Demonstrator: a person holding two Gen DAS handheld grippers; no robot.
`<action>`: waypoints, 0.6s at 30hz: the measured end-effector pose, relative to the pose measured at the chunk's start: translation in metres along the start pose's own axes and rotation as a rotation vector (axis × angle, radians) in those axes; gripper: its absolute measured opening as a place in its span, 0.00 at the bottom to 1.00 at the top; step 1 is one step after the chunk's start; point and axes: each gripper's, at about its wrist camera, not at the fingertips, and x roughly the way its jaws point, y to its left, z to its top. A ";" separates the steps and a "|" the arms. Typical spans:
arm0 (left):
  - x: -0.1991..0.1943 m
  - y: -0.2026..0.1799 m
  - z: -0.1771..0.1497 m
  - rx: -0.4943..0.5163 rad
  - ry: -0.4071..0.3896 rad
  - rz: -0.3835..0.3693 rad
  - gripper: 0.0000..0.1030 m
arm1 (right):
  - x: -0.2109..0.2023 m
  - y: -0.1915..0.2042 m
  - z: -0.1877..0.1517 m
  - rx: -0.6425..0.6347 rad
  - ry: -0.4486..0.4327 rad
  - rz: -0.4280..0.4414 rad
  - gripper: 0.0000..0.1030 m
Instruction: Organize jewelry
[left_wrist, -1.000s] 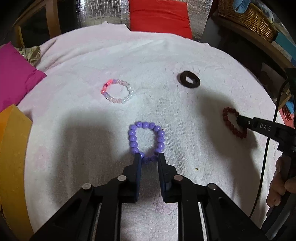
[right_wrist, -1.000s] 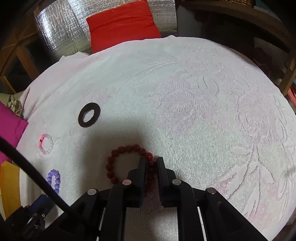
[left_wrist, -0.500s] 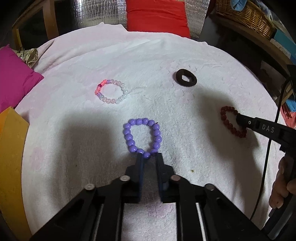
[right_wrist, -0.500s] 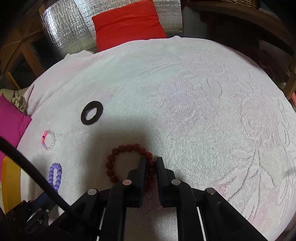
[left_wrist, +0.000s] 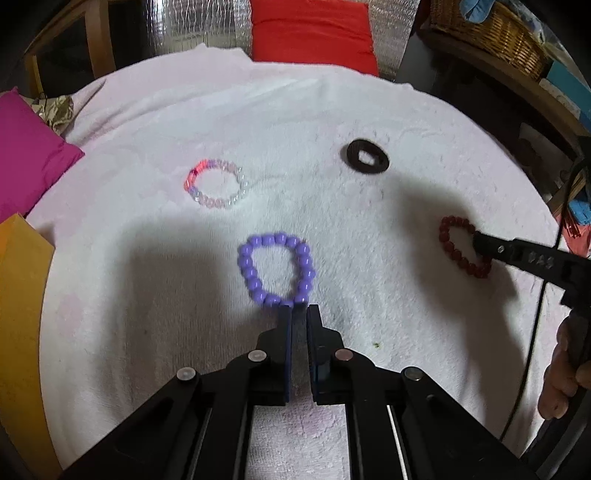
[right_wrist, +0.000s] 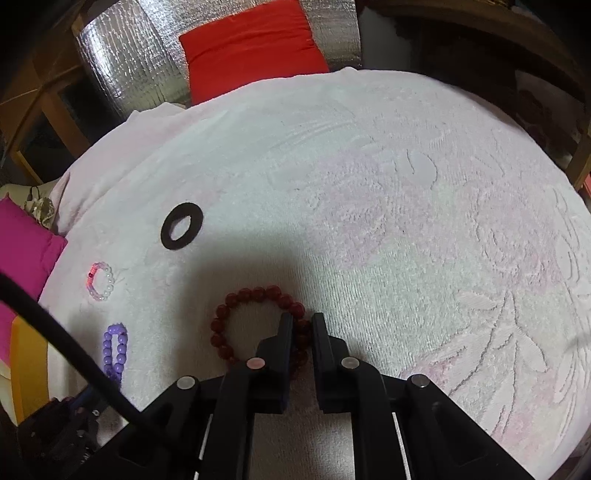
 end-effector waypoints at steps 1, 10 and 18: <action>0.001 0.001 -0.001 -0.003 0.005 -0.004 0.08 | 0.000 -0.001 0.001 0.008 0.002 0.004 0.11; 0.002 0.011 0.000 -0.028 0.012 -0.066 0.08 | 0.004 0.008 0.002 -0.050 -0.015 -0.012 0.10; -0.013 0.026 0.005 -0.073 -0.045 -0.079 0.07 | -0.007 0.009 0.002 -0.044 -0.056 0.011 0.10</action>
